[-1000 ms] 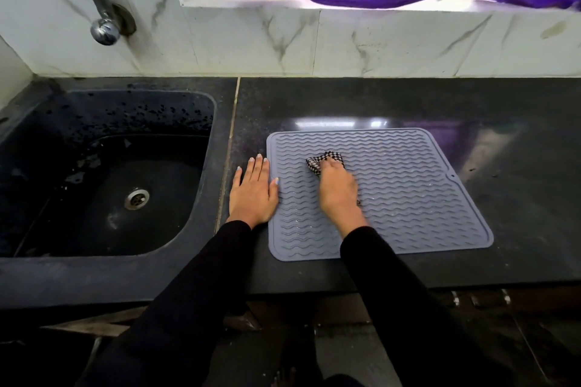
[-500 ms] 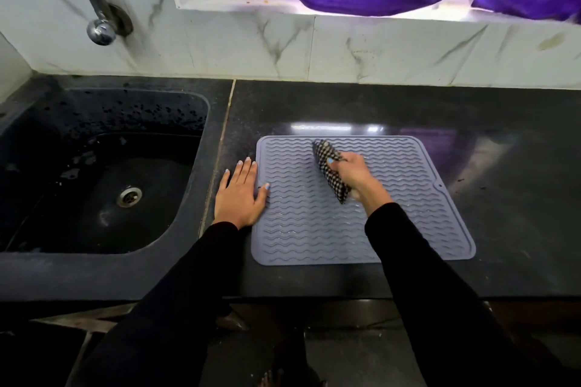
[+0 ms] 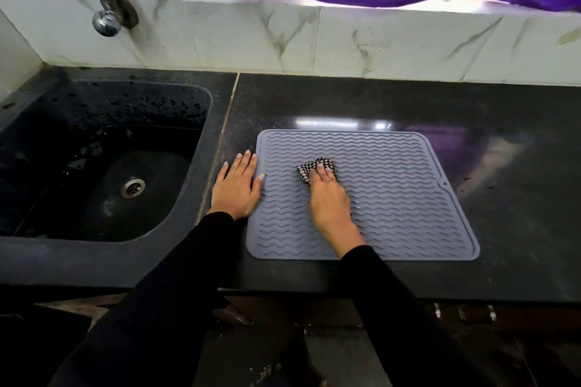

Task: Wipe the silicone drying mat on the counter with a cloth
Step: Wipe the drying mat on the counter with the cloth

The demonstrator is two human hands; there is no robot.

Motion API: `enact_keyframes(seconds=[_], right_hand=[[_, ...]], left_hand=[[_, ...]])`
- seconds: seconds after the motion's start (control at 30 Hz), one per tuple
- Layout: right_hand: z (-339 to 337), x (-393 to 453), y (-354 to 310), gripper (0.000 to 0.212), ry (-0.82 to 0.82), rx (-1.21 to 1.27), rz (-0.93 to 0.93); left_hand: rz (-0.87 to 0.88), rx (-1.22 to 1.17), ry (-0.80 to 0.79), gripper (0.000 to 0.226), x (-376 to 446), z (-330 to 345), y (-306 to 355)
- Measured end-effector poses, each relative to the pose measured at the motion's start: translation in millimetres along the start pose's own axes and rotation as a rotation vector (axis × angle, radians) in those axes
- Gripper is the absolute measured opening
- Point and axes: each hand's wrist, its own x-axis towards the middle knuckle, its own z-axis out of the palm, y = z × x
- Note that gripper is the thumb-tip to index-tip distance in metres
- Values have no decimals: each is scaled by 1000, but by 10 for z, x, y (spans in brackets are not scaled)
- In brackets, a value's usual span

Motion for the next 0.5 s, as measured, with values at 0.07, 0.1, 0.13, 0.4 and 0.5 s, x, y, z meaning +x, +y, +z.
enact_keyframes(seconds=[0.07,0.1,0.13,0.4,0.5], right_hand=[[-20,3,36,57,36,89,9],[-39,-7,33,57,47,128,11],[-46,-17,34,57,58,165,13],[-312,68,202,37,197,698,273],[-293,-33,137,40,262,493,215]], left_hand=[[2,12,-18,55,14,-18,6],[3,17,-27,55,25,-27,8],[2,20,-38,55,33,-33,12],[-9,37,-81,55,85,-72,10],[-10,34,-61,56,61,-55,16]])
